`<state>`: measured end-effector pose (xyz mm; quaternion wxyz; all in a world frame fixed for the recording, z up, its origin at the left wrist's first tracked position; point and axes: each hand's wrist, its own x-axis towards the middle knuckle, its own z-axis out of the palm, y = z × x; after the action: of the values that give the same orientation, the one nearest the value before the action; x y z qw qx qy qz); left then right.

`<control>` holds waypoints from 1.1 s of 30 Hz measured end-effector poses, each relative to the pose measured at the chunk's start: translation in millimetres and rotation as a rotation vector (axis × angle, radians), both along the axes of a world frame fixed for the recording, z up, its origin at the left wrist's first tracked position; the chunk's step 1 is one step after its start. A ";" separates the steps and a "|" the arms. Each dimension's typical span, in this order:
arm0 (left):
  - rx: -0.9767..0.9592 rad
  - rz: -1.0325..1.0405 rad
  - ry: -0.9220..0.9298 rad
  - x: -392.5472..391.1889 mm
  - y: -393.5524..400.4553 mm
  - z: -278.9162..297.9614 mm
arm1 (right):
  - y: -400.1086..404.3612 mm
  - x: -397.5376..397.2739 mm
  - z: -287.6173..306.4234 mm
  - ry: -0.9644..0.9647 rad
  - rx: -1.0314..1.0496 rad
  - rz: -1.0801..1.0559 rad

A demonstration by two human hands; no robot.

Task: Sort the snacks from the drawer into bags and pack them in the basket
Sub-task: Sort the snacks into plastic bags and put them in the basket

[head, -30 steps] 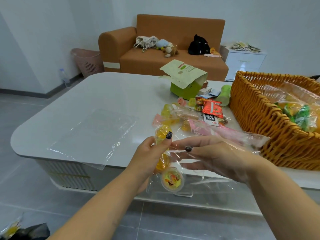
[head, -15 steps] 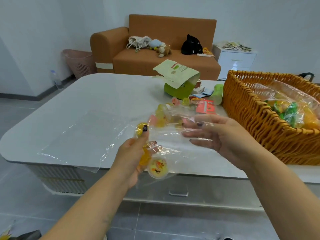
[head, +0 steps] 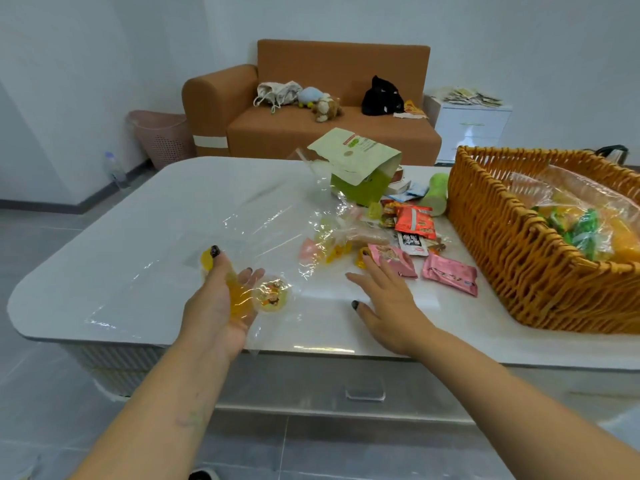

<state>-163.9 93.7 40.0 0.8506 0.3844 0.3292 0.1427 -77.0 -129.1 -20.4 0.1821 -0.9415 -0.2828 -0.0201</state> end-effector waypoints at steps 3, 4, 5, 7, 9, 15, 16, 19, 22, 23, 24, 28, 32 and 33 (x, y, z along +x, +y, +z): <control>-0.033 0.047 -0.007 1.5 3.9 0.0 | 5.2 25.8 -3.5 -0.082 -0.137 -0.049; -0.044 0.061 -0.015 2.3 4.5 -0.2 | 5.8 33.9 -4.3 -0.115 -0.161 -0.079; -0.058 0.073 -0.024 3.2 5.2 -0.8 | 5.0 40.7 -4.2 -0.155 -0.175 -0.118; -0.071 0.088 -0.030 4.5 5.9 -0.3 | -1.7 51.4 -5.8 -0.171 -0.180 -0.219; -0.067 0.100 -0.026 6.1 8.6 -0.9 | -8.6 57.6 -5.9 -0.197 -0.191 -0.294; -0.054 0.105 -0.016 9.4 16.8 0.8 | -5.3 67.6 0.8 -0.440 -0.171 -0.269; -0.049 0.103 -0.021 9.2 16.7 1.1 | -0.1 72.0 7.5 -0.407 -0.096 -0.260; -0.053 0.083 -0.027 9.4 11.6 1.5 | 26.1 89.3 26.6 -0.148 0.151 -0.255; -0.060 0.055 -0.028 9.5 6.2 2.6 | 61.7 110.8 32.9 0.090 0.249 -0.272; -0.061 0.053 -0.028 9.7 5.5 3.1 | 72.3 114.8 31.5 0.122 0.136 -0.282; -0.063 0.054 -0.029 9.9 5.2 4.1 | 80.9 117.5 27.7 0.142 0.008 -0.302; -0.084 0.044 -0.044 11.1 4.3 7.4 | 80.6 118.5 9.8 -0.085 -0.073 -0.394; -0.122 0.013 -0.071 11.0 0.0 13.1 | 51.4 108.4 8.8 -0.259 0.630 -0.382; -0.127 0.005 -0.075 10.8 -0.8 14.5 | 43.1 104.0 13.3 -0.268 0.762 -0.405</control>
<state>-153.1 92.9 54.5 0.8846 0.3232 0.3064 0.1382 27.0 -86.0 -7.1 0.4699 -0.8328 -0.0863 -0.2796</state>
